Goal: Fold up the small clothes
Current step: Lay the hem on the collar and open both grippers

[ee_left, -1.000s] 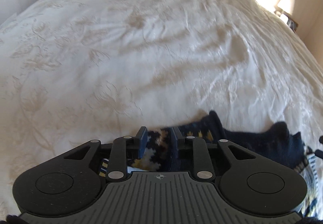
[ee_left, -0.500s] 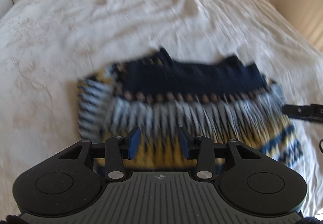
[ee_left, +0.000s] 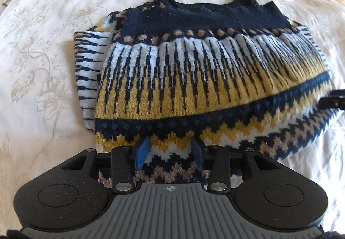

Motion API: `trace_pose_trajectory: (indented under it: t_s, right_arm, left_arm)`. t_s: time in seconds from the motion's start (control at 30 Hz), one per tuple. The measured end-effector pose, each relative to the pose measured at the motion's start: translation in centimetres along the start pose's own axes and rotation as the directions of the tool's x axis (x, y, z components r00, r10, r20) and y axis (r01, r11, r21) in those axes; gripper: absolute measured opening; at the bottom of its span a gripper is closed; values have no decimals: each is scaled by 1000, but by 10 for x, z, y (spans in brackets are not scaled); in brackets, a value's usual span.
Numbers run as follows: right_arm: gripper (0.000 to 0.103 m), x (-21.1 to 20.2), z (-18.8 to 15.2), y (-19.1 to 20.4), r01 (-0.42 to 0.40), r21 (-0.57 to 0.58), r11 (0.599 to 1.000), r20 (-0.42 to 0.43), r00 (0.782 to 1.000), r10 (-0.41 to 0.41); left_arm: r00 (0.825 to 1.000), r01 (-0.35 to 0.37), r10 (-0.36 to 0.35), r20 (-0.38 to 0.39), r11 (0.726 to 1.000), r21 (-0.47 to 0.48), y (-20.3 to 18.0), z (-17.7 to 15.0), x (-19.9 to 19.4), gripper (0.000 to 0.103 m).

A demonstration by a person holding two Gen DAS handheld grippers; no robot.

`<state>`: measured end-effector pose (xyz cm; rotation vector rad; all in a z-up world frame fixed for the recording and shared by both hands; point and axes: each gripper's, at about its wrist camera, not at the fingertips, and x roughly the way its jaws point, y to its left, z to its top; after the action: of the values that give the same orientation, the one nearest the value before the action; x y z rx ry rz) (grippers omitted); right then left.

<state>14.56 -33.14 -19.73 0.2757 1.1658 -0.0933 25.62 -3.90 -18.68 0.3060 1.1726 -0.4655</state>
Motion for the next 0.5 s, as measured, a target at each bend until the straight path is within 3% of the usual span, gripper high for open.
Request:
trace_pose_trajectory:
  t_s: [0.13, 0.2, 0.5]
  right_arm:
    - [90, -6, -4, -2, -22, 40, 999, 12, 1000, 21]
    - [100, -6, -9, -3, -7, 39, 999, -1, 1000, 7]
    - [102, 0, -35, -12, -3, 20, 1000, -40, 999, 4]
  left_arm:
    - [1000, 27, -26, 18, 996, -84, 3, -5, -11, 43]
    - [999, 54, -52, 17, 989, -138, 4, -8, -15, 45]
    - [997, 73, -77, -11, 976, -205, -7, -25, -21, 50]
